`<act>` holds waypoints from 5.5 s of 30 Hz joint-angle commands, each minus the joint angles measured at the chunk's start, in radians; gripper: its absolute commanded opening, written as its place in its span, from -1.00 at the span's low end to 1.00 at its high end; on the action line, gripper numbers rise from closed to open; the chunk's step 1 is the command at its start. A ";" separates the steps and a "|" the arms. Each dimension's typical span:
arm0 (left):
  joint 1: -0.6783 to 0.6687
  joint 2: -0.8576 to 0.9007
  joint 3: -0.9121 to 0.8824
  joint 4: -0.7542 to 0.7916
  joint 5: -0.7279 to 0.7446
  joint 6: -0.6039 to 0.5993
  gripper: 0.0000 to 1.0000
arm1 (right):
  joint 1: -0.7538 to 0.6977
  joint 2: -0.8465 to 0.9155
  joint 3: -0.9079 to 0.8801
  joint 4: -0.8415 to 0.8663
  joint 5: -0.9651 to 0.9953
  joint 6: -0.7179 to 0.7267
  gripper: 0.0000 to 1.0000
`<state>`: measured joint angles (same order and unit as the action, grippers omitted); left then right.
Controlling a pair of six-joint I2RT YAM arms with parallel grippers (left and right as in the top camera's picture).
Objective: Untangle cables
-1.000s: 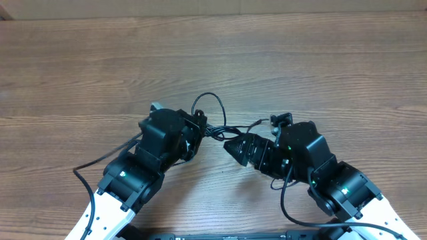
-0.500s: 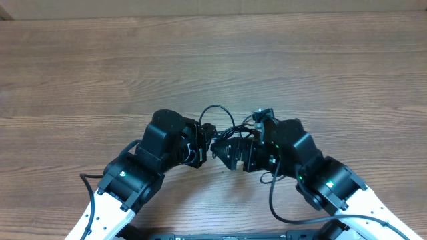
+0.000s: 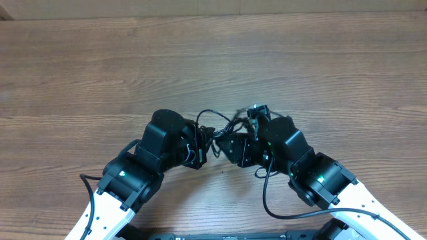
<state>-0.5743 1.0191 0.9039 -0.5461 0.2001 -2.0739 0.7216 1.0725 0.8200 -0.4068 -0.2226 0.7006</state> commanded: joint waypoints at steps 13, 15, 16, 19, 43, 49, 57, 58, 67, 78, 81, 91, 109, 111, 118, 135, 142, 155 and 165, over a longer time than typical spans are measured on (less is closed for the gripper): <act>-0.002 -0.013 0.010 0.000 0.063 -0.010 -0.91 | -0.008 -0.002 0.011 0.043 0.035 0.005 -0.47; -0.002 -0.013 0.010 0.000 0.063 -0.010 -0.92 | -0.008 -0.002 0.011 0.056 0.019 0.005 -0.46; -0.002 -0.013 0.010 0.000 0.064 -0.010 -0.91 | -0.008 -0.002 0.011 0.058 0.019 0.005 -0.47; -0.002 -0.013 0.010 0.003 0.080 -0.010 -0.92 | -0.008 -0.002 0.011 0.059 0.021 0.005 -0.46; 0.026 -0.013 0.010 -0.005 -0.147 -0.010 -0.91 | -0.008 0.001 0.011 -0.027 -0.199 -0.263 -0.92; 0.070 -0.011 0.010 -0.004 -0.261 -0.010 -0.92 | -0.008 0.001 0.011 -0.032 -0.315 -0.359 -0.92; 0.111 -0.011 0.010 -0.005 -0.296 -0.010 -0.91 | -0.008 0.002 0.011 -0.029 -0.351 -0.350 -0.92; 0.110 -0.011 0.010 -0.007 -0.294 -0.009 -0.92 | -0.008 0.002 0.011 -0.030 -0.338 -0.332 -0.92; 0.110 -0.011 0.010 -0.022 -0.239 0.418 -0.92 | -0.008 0.001 0.011 -0.071 -0.110 -0.050 0.11; 0.109 -0.011 0.010 0.053 -0.018 0.790 -0.92 | -0.008 0.002 0.011 -0.040 -0.113 0.504 0.70; 0.109 -0.011 0.010 0.126 0.062 0.958 -0.91 | -0.008 0.001 0.011 -0.026 -0.119 0.534 0.70; 0.110 -0.011 0.010 0.156 0.086 1.429 -0.92 | -0.010 0.001 0.012 -0.029 -0.130 0.411 0.70; 0.110 -0.012 0.010 0.052 0.322 2.030 -0.92 | -0.010 -0.081 0.012 -0.103 0.062 -0.180 0.78; 0.110 -0.012 0.010 0.050 0.350 2.031 -0.92 | -0.010 -0.103 0.012 -0.121 0.113 -0.224 0.76; 0.110 -0.012 0.010 0.095 0.556 2.072 -0.92 | -0.010 -0.121 0.012 -0.118 0.126 -0.343 0.53; 0.110 -0.011 0.010 0.108 0.349 1.957 -0.92 | -0.010 -0.122 0.012 -0.112 0.065 -0.369 0.54; 0.110 -0.011 0.010 0.109 0.325 1.918 -0.92 | -0.010 -0.121 0.012 -0.111 0.064 -0.369 0.60; 0.109 -0.011 0.010 0.185 0.570 1.890 -0.92 | -0.010 -0.088 0.012 -0.025 0.002 -0.418 0.57; 0.110 -0.011 0.010 0.183 0.578 1.895 -0.92 | -0.010 -0.062 0.012 -0.023 0.004 -0.418 0.32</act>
<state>-0.4629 1.0191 0.9035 -0.3725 0.7185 -0.1623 0.7136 1.0058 0.8192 -0.4377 -0.2295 0.2874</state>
